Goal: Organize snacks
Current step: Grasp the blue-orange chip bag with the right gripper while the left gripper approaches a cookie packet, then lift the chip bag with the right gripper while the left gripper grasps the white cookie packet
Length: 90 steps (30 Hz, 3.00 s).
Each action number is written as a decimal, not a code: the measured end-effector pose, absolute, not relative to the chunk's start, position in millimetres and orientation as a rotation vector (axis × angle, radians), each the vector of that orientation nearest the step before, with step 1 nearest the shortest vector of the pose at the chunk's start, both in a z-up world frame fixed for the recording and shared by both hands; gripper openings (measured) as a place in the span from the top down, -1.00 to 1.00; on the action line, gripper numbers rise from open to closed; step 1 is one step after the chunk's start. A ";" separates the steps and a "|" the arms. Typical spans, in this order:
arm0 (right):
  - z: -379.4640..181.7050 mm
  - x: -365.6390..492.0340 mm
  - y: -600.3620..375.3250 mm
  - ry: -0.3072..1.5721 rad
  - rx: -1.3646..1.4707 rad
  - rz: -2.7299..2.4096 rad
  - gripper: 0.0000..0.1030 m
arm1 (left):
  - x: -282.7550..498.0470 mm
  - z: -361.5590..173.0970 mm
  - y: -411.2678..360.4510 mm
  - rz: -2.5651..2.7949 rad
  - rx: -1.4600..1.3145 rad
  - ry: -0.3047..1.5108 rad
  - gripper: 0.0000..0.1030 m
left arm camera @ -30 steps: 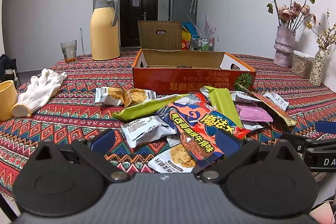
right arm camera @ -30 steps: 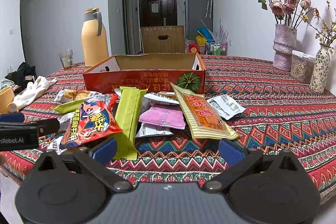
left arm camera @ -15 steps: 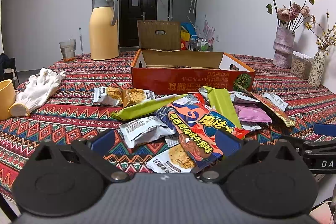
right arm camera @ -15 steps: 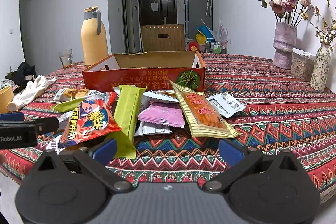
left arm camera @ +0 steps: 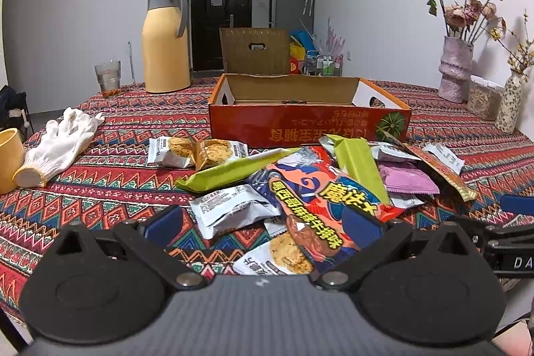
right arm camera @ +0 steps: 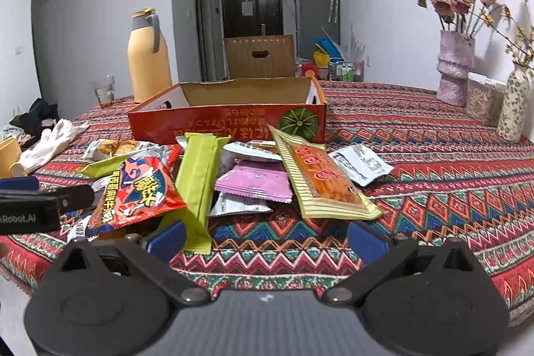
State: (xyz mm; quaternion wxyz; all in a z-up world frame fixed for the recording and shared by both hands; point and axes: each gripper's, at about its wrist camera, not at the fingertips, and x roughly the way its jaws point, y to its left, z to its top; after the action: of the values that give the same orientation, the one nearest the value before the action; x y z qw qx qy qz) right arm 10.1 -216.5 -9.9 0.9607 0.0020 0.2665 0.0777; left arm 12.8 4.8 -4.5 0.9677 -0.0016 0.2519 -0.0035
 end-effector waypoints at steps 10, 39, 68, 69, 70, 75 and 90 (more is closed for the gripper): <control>1.1 29.2 -178.9 0.512 -0.048 0.259 -0.86 | 21.3 0.0 40.6 0.052 -0.021 0.501 -1.00; -14.2 96.1 -67.5 0.651 -0.197 0.317 -0.53 | 48.6 -16.5 123.9 0.053 -0.070 0.539 -1.00; 26.0 89.4 -108.5 0.485 -0.103 0.282 -0.08 | 73.0 3.6 123.3 0.078 -0.040 0.536 -1.00; 27.8 91.1 -113.4 0.480 -0.097 0.268 -0.08 | 77.3 6.1 123.3 0.082 -0.036 0.537 -1.00; 28.8 93.8 -118.2 0.477 -0.091 0.252 -0.08 | 82.4 8.7 123.2 0.087 -0.032 0.539 -1.00; 30.5 109.2 -149.6 0.474 -0.064 0.161 -0.08 | 109.7 16.6 121.7 0.117 -0.019 0.563 -1.00; 22.2 151.9 -248.8 0.481 0.006 -0.085 -0.08 | 209.0 -9.0 118.4 0.206 0.004 0.724 -1.00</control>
State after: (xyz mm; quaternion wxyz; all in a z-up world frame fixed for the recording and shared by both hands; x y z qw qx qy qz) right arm 151.9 -248.8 22.2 0.9703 0.0031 0.2383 -0.0423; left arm 209.0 118.4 -9.0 0.9299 0.0018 0.3537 0.1005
